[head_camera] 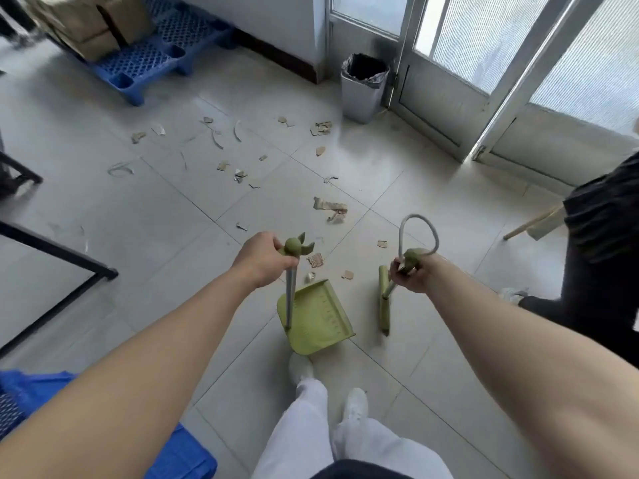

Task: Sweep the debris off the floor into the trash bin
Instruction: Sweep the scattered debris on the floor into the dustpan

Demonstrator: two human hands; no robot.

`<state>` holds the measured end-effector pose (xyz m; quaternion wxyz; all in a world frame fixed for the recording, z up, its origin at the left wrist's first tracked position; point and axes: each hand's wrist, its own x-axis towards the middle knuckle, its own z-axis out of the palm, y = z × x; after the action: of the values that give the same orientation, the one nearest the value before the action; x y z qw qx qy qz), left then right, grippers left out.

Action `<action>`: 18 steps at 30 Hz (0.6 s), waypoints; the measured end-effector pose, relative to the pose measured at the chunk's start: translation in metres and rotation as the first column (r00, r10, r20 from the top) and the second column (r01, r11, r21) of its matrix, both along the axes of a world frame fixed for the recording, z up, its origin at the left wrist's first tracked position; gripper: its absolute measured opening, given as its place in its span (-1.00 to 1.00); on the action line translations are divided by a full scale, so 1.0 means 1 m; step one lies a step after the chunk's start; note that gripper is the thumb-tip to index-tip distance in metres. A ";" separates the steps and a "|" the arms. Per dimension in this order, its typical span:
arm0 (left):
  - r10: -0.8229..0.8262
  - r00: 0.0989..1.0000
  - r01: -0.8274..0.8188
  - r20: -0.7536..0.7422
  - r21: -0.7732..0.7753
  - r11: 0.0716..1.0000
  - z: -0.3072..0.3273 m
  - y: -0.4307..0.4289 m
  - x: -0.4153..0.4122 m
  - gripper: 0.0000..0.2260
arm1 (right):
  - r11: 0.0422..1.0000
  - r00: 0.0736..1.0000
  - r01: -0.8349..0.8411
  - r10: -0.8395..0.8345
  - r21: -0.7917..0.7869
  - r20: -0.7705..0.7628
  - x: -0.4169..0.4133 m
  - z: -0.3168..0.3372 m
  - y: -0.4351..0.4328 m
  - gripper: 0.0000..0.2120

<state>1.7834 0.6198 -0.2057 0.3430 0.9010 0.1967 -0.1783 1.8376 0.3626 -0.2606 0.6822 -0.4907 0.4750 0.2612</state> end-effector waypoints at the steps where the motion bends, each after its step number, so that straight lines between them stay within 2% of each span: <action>1: 0.005 1.000 -0.005 -0.002 0.003 1.000 -0.002 0.004 0.005 -0.74 | 0.999 0.999 -0.048 0.049 -0.024 0.021 0.005 -0.007 0.004 -0.77; 5: 0.052 0.999 -0.052 -0.008 0.014 0.999 -0.008 0.026 0.023 -0.76 | 0.980 0.981 -0.195 0.195 -0.036 -0.004 0.024 -0.022 0.033 -0.74; 7: 0.079 0.997 -0.079 -0.023 0.020 0.997 -0.010 0.038 0.031 -0.77 | 0.977 0.977 -0.211 0.211 0.018 0.004 0.034 -0.021 0.052 -0.72; 12: 0.126 0.991 -0.125 -0.041 0.026 0.992 -0.014 0.071 0.045 -0.77 | 0.961 0.958 -0.259 0.268 0.098 -0.104 0.057 -0.018 0.108 -0.70; 18: 0.179 0.983 -0.177 -0.045 0.058 0.983 -0.014 0.101 0.057 -0.77 | 0.951 0.963 -0.254 0.266 0.177 -0.048 0.088 -0.028 0.161 -0.75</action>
<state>1.8403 0.7212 -0.2200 0.3283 0.8840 0.2897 -0.1641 1.9252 0.5236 -0.2885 0.6636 -0.4795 0.4065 0.4054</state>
